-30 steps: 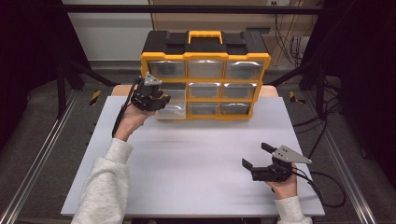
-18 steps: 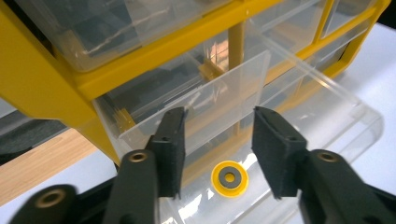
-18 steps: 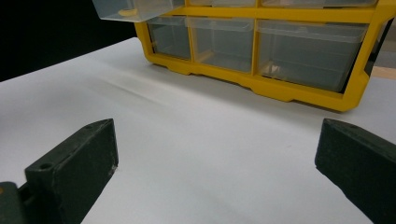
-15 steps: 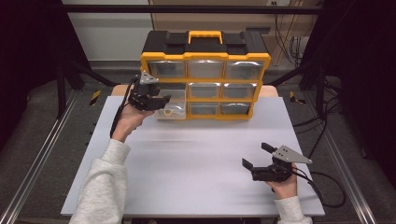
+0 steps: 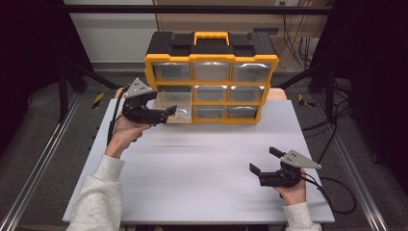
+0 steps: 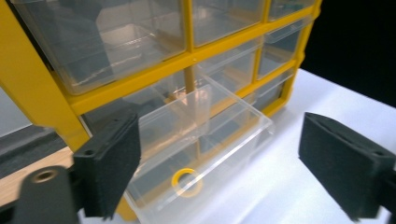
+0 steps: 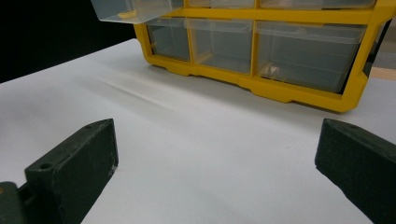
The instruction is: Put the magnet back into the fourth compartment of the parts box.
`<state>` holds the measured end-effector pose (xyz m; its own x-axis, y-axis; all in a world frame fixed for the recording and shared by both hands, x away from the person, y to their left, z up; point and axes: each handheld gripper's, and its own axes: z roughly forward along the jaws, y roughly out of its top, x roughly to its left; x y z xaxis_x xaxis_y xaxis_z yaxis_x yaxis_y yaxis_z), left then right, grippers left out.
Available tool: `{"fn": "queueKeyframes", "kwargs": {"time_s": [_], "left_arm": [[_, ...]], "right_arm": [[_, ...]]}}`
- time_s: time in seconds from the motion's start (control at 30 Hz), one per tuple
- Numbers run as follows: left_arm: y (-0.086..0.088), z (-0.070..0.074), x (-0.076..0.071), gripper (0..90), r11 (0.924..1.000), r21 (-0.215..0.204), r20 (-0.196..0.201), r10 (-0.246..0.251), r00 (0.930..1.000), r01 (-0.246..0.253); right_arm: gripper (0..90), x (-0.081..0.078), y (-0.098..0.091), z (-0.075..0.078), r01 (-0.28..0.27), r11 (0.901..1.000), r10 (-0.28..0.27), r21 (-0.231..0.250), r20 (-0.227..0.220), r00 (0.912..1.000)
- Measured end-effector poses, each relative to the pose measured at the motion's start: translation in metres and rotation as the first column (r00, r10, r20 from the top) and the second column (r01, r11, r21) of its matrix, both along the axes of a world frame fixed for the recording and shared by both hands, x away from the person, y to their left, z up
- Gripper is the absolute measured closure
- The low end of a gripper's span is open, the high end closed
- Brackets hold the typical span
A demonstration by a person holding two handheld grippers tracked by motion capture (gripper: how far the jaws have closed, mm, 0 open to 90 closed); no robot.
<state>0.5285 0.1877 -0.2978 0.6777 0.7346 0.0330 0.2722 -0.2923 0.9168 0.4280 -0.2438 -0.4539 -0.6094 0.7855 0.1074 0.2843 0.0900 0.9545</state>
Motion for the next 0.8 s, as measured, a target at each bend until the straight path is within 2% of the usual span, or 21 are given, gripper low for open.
{"fn": "queueKeyframes", "kwargs": {"time_s": [0.2,0.4,0.8], "left_arm": [[0.006,-0.005,-0.016,5.5,0.9995,-0.026,0.019,-0.016,0.9997,0.017],[0.010,-0.015,-0.029,3.9,0.9989,-0.031,0.032,-0.033,0.9989,0.034],[0.010,-0.041,-0.045,3.2,0.9984,-0.043,0.043,-0.035,0.9985,0.037]], "right_arm": [[0.0,-0.001,0.000,0.001,0.003,1.0000,-0.003,0.008,-0.001,1.0000],[0.0,0.000,-0.001,0.002,0.004,0.9999,-0.005,0.010,0.003,1.0000],[0.0,-0.001,-0.002,0.002,0.007,0.9999,-0.007,0.011,0.008,0.9999]]}}
